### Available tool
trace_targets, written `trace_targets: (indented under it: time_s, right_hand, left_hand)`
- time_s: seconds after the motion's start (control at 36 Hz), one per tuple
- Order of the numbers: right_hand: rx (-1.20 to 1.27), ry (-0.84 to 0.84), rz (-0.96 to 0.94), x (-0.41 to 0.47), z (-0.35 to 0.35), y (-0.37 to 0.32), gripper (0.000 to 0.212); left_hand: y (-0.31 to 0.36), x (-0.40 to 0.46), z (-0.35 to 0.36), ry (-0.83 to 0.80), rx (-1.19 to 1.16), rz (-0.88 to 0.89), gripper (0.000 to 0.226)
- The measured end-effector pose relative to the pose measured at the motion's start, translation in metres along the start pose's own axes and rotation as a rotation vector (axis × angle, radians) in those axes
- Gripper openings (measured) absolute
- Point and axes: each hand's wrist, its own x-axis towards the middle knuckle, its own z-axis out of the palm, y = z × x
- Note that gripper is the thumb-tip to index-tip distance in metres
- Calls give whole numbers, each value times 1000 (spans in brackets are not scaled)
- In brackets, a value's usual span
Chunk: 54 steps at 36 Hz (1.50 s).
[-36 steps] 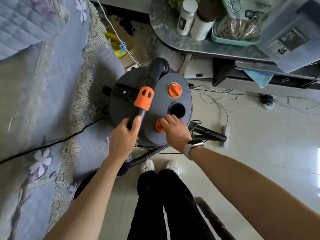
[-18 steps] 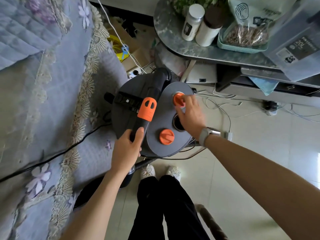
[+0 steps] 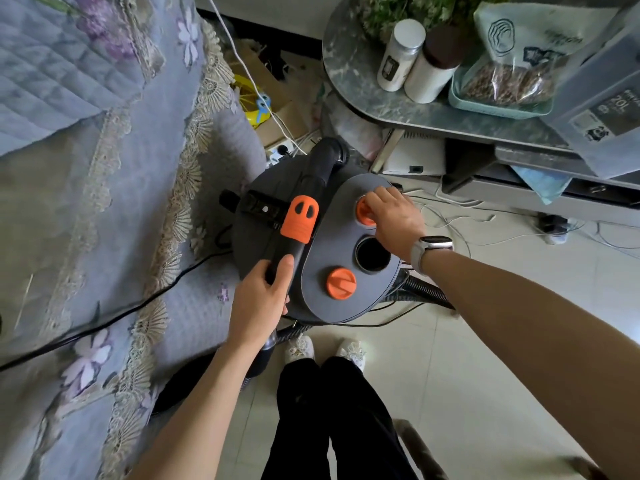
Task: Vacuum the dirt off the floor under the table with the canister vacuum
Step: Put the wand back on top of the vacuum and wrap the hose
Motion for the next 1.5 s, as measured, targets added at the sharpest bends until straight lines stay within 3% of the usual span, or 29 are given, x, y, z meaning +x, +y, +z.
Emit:
trace_targets:
  time_s: [0.17,0.31,0.39,0.53,0.61,0.75,0.89,0.97,1.08,1.17,1.25,1.42,1.5]
  right_hand:
    - [52,-28,61,-1,-5,0,28]
    - [219,226,-45,-21,-18,-21,64]
    - [124,301,-176,-32,-16,-38,84]
    - [-91,272,-323,-48,-8,-61,86]
    - [-125,318,-341,-48,-16,-67,80]
    - [-240,351,-558,-34,-46,-63,52]
    - [-362,228,-715,-38,-64,-55,37]
    - [-356,312,-564,-50,-72,-53,20]
    - [-235,385,-267,-73,-84,-32,24]
    - [-171,328,-90,-91,-96,-10,36]
    - [-162,319,-3,-106,-102,4,41]
    - [-93,141,167,-132,-108,8,48]
    - [-69,-23,41,-139,-114,1,46]
  left_hand:
    - [11,3,-2,-46,22,-21,34]
    - [18,4,-4,-168,7,-75,25]
    - [22,-3,-6,-240,-6,-71,22]
    - [24,-16,-13,-292,-86,-71,20]
    - [26,-25,-20,-354,-90,-73,19]
    - [29,-38,-30,-403,-89,-11,15]
    - [35,-48,-32,-409,-48,61,17]
    - [42,-46,-36,-426,73,125,12]
    - [42,-31,-56,-371,360,190,46]
    - [38,-16,-67,-338,389,217,58]
    - [34,-2,-63,-399,496,248,64]
    - [22,6,-48,-374,547,400,48]
    - [25,-8,-41,-329,485,441,51]
